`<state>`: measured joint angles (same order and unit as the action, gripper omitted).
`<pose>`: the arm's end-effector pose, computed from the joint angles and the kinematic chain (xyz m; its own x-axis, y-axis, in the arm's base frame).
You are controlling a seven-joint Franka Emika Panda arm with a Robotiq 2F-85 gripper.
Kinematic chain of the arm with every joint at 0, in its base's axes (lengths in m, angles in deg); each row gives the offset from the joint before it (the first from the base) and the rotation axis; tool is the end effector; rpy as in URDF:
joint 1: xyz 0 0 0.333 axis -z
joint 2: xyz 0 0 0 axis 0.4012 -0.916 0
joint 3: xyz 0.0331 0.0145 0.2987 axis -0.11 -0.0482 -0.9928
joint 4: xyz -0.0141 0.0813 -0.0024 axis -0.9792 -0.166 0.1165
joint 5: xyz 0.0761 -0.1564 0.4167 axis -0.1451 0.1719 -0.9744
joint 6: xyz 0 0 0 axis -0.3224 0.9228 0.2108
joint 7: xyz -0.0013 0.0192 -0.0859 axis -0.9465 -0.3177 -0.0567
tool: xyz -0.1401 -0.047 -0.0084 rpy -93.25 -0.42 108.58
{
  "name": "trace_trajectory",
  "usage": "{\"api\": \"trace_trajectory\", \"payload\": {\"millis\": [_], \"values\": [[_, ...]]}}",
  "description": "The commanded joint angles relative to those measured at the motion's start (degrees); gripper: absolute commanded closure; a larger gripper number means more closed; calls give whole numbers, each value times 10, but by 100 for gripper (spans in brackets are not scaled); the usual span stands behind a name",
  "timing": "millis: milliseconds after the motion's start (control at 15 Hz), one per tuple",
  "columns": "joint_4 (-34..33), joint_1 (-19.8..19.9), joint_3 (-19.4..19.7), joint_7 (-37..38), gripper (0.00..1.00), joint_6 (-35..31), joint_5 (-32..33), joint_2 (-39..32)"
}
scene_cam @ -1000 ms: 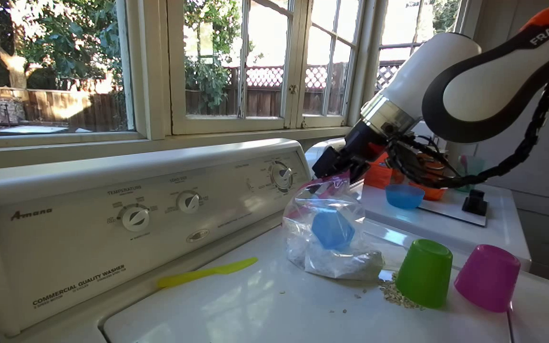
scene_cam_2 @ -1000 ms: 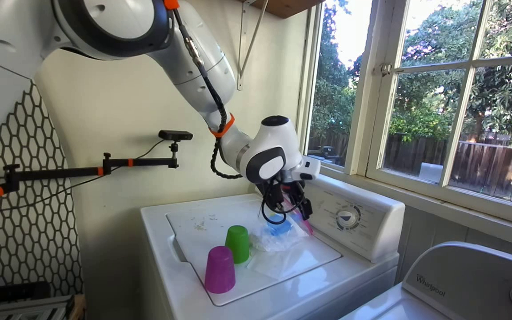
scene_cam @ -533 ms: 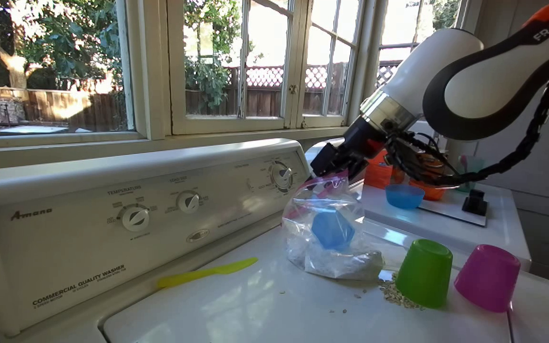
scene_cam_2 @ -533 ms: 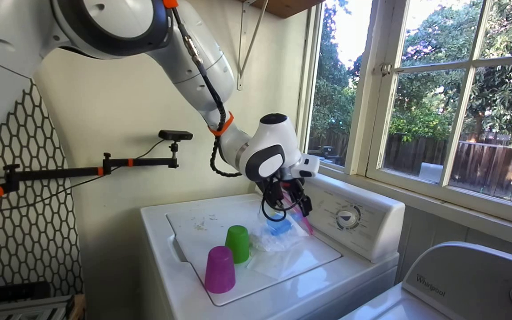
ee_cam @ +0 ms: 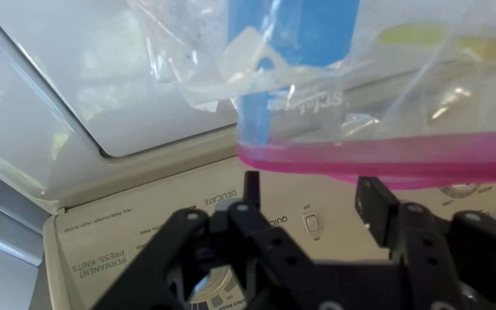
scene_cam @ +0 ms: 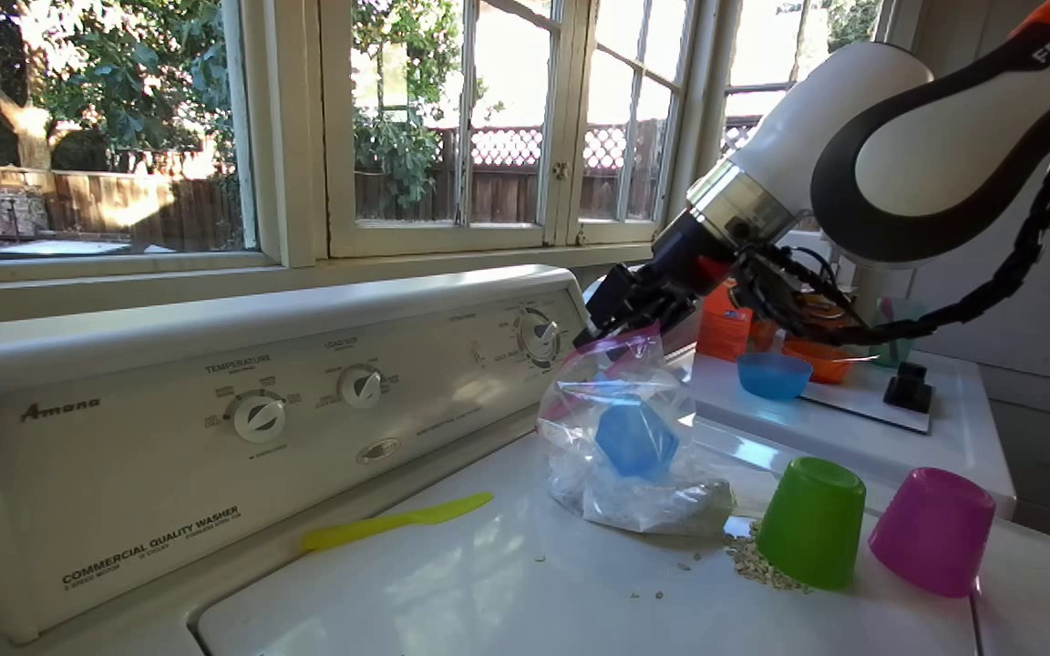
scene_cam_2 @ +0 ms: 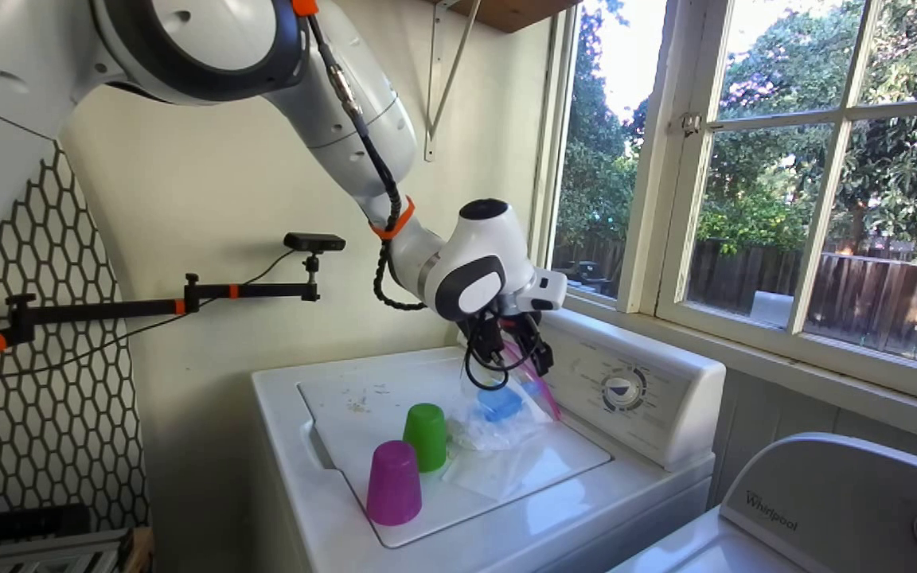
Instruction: Take the blue measuring cup out of the clear plastic bag.
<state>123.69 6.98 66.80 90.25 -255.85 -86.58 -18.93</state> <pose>0.6621 0.3063 0.2395 0.8380 -0.0174 0.5455 0.1609 -0.9472 -0.2774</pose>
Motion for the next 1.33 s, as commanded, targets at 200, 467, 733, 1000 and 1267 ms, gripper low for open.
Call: {"api": "trace_trajectory", "payload": {"millis": [200,467,733,1000,1267], "values": [[-5,9,-21,2,38,-13,-15,-5],[-6,15,-27,-3,35,7,-15,-3],[-3,21,-32,-6,33,20,-15,-4],[-7,50,-72,-30,35,44,-29,-14],[-4,46,-63,-31,34,76,-22,-10]]}}
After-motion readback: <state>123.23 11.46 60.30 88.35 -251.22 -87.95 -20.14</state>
